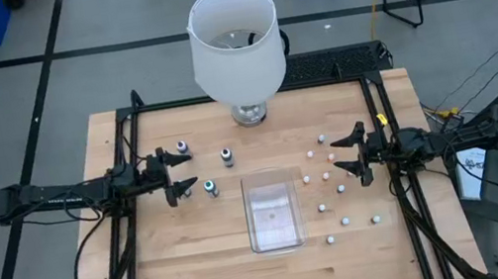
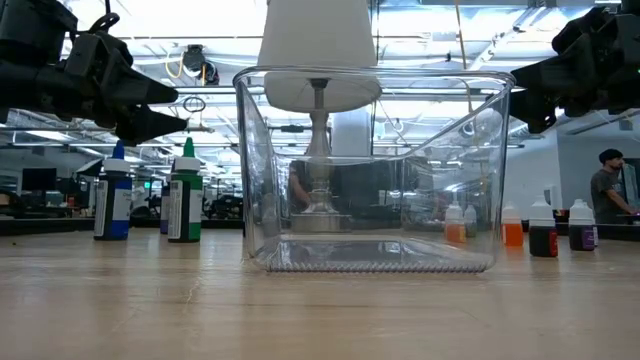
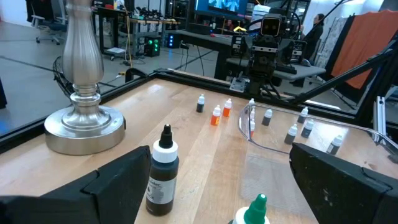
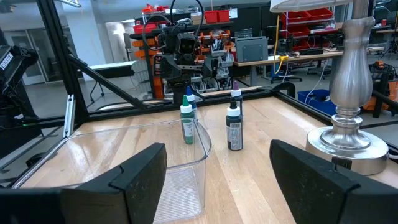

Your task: Pick & Place food coloring

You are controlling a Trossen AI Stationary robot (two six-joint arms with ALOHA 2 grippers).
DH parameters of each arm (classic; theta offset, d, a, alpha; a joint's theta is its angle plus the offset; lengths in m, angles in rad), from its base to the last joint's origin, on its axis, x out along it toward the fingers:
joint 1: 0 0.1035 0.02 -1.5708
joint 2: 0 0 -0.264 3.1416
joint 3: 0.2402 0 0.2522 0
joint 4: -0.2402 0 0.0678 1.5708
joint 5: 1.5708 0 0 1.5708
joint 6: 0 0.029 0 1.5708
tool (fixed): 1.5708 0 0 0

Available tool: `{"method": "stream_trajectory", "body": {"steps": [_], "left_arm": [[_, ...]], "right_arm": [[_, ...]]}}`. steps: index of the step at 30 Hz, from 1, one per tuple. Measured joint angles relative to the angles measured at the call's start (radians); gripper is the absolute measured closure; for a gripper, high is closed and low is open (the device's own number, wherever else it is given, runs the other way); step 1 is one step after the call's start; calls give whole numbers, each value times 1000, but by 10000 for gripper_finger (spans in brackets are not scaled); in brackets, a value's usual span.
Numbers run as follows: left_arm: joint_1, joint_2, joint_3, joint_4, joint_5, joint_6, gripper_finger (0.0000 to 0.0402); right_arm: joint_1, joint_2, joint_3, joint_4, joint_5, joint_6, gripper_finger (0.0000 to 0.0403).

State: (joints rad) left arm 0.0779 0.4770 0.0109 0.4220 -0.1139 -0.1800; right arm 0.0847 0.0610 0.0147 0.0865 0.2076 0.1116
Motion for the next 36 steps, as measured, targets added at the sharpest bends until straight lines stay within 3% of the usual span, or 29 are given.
{"method": "stream_trajectory", "body": {"steps": [6, 17, 23, 28, 31, 36], "left_arm": [[0, 0, 0, 0, 0, 0, 23], [0, 0, 0, 0, 0, 0, 23], [0, 0, 0, 0, 0, 0, 23], [0, 0, 0, 0, 0, 0, 23], [0, 0, 0, -1, 0, 0, 23], [0, 1, 0, -1, 0, 0, 23]], "right_arm": [[0, 0, 0, 44, 0, 13, 129], [1, 0, 0, 148, 31, 285, 129], [1, 11, 40, 240, 116, 384, 128], [0, 153, 293, -116, 218, 476, 129], [-16, 349, 504, -435, 318, 566, 129], [-134, 726, 917, -874, 233, 602, 129]]}}
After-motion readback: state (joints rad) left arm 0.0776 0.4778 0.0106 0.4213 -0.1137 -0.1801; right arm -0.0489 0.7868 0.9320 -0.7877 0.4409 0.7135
